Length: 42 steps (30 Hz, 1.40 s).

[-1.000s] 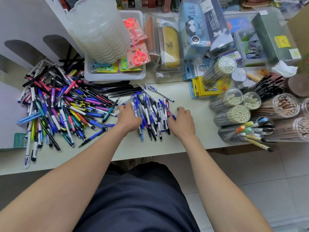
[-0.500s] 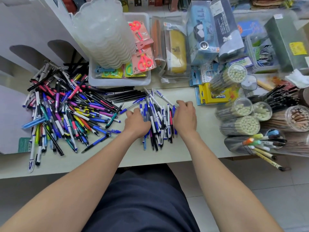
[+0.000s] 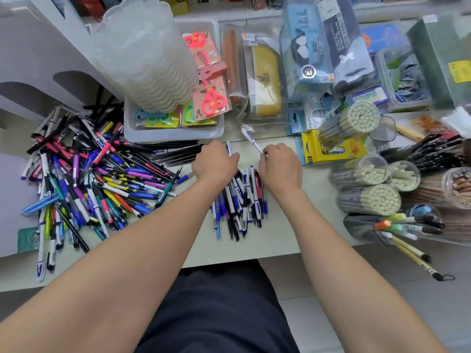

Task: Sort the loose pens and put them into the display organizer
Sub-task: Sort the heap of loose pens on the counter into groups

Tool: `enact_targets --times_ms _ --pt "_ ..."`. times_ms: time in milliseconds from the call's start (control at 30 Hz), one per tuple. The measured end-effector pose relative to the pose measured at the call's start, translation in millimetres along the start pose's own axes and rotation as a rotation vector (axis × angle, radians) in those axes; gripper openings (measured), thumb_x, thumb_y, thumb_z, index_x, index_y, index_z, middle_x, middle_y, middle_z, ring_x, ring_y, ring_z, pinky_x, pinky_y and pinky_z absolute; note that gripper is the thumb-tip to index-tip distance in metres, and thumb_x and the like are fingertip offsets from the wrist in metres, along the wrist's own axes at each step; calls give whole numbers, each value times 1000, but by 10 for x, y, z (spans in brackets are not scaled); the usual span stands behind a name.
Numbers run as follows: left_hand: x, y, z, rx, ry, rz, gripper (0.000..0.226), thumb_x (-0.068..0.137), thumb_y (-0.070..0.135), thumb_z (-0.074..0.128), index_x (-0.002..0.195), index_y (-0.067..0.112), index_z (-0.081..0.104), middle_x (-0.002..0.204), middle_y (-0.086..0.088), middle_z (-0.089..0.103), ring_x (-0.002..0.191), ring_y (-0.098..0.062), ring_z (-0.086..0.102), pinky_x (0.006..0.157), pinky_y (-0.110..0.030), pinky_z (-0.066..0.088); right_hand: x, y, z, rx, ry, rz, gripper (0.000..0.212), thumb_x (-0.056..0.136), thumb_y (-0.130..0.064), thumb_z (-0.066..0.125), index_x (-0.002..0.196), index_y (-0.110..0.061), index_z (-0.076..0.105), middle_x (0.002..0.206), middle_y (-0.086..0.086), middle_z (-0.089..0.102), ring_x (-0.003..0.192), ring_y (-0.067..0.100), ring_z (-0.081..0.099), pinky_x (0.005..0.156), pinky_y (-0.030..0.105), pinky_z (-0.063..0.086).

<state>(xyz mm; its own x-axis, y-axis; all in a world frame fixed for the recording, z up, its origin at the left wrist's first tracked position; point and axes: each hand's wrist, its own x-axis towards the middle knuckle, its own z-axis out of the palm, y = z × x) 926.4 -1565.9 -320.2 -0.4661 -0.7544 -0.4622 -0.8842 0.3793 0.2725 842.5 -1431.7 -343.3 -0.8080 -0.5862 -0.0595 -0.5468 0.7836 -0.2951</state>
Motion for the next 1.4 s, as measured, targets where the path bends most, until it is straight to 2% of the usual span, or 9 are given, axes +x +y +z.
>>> enact_targets --times_ms 333,567,700,800,900,1000,1133,1300,1400 --pt "21 21 -18 -116 -28 -103 30 90 34 73 81 13 55 83 -4 61 75 -29 60 63 -33 43 -794 287 106 288 -234 382 20 92 -30 62 107 -20 71 87 -1 75 84 27 69 64 30 46" --pt "-398 -247 -134 -158 -18 -48 31 73 40 69 62 13 58 56 1 56 56 -27 61 52 -26 38 -688 109 152 303 -41 272 34 100 -23 59 133 -14 66 119 10 65 112 30 57 91 43 50" --pt "-631 -681 -63 -137 -72 -104 36 74 41 68 66 6 67 60 -7 67 61 -26 65 59 -27 47 -361 -209 173 274 12 120 23 104 -27 57 112 -15 75 105 8 70 103 31 59 86 43 48" --pt "-626 -900 -26 -104 -151 -88 38 81 41 71 74 4 71 72 -10 73 70 -28 69 62 -31 52 -33 -499 193 120 -106 67 39 107 -41 50 94 -13 75 94 9 73 98 33 62 81 41 46" --pt "-581 -990 25 -130 -172 -36 36 81 29 73 59 10 52 53 -4 48 53 -26 49 49 -28 33 167 -662 239 -20 -188 28 39 108 -47 51 92 -15 67 98 11 72 105 34 63 82 40 41" --pt "-531 -1012 94 -220 -163 11 20 84 19 74 89 5 59 77 -9 58 76 -29 57 61 -32 37 288 -719 267 -28 -240 51 28 104 -42 59 97 -15 63 105 12 72 107 35 64 85 40 44" --pt "-535 -977 184 -298 -186 62 53 87 16 75 132 4 48 115 -11 59 107 -28 58 85 -38 50 363 -720 299 65 -232 107 34 98 -35 64 74 -15 51 87 10 68 82 33 63 78 38 51" --pt "-525 -921 241 -324 -213 40 52 87 9 69 134 7 48 118 -10 50 108 -33 58 85 -39 52 299 -552 76 553 30 98 23 105 -33 60 100 -12 70 83 -3 69 77 16 65 71 28 52" --pt "-543 -868 256 -309 -225 42 48 89 6 64 134 8 48 130 -13 45 102 -26 53 87 -39 48 35 -428 -182 553 314 -87 20 107 -28 58 109 -10 65 88 -3 67 77 14 61 70 23 45"
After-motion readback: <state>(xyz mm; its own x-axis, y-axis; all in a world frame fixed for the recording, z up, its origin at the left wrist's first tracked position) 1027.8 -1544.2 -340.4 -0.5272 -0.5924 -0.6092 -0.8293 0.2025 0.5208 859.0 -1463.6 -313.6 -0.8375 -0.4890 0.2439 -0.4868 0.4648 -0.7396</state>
